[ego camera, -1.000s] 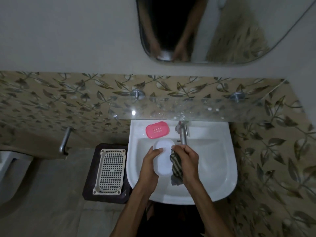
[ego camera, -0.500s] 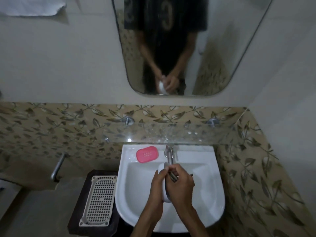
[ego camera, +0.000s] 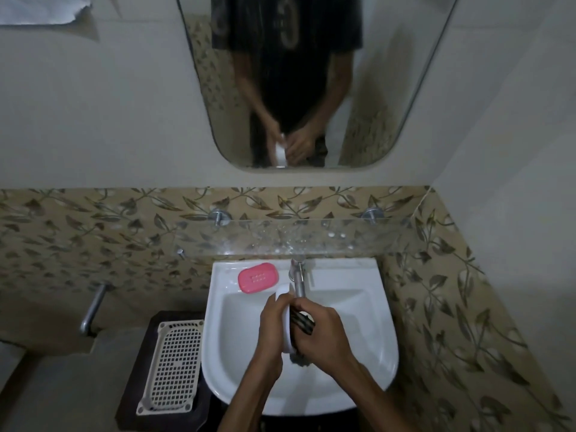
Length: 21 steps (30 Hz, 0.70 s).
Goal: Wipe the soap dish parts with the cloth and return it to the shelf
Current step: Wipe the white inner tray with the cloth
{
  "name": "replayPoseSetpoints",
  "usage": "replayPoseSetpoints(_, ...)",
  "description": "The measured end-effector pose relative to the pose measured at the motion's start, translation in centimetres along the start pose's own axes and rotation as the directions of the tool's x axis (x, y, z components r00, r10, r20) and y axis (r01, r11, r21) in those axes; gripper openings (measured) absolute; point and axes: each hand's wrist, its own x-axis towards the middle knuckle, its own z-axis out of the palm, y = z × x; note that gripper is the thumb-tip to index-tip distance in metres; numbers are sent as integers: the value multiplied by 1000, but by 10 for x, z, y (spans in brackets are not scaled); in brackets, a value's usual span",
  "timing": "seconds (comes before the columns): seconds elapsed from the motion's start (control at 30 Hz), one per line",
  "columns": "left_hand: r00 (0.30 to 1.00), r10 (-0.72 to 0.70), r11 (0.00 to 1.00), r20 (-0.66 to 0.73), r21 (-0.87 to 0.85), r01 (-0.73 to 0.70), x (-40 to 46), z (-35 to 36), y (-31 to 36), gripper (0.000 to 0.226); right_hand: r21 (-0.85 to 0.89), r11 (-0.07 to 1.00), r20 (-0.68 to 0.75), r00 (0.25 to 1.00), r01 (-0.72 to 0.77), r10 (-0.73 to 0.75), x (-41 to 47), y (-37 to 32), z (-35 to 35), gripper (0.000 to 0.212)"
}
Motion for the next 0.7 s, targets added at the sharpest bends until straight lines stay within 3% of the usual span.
replayPoseSetpoints(0.2,996,86,992,26,88,-88,0,-13,1,50,99,995,-103,994,31,-21,0,-11,17,30)
replayPoseSetpoints(0.3,989,146,981,35,121,-149,0,-16,3,38,123,992,-134,991,15,2,3,-16,23,20)
replayPoseSetpoints(0.43,976,210,967,65,131,-217,4,-18,6,12,27,998,-263,964,50,-41,4,-18,33,23)
replayPoseSetpoints(0.53,968,210,958,136,168,-231,3,-16,8,15,-27,999,-354,934,46,-53,9,-19,33,20)
replayPoseSetpoints(0.6,971,211,959,112,168,-228,4,-17,9,11,-4,999,-291,956,32,-32,8,-21,34,17)
replayPoseSetpoints(0.7,974,216,964,75,140,-224,11,-20,15,17,57,998,-73,997,-25,29,0,-21,33,21)
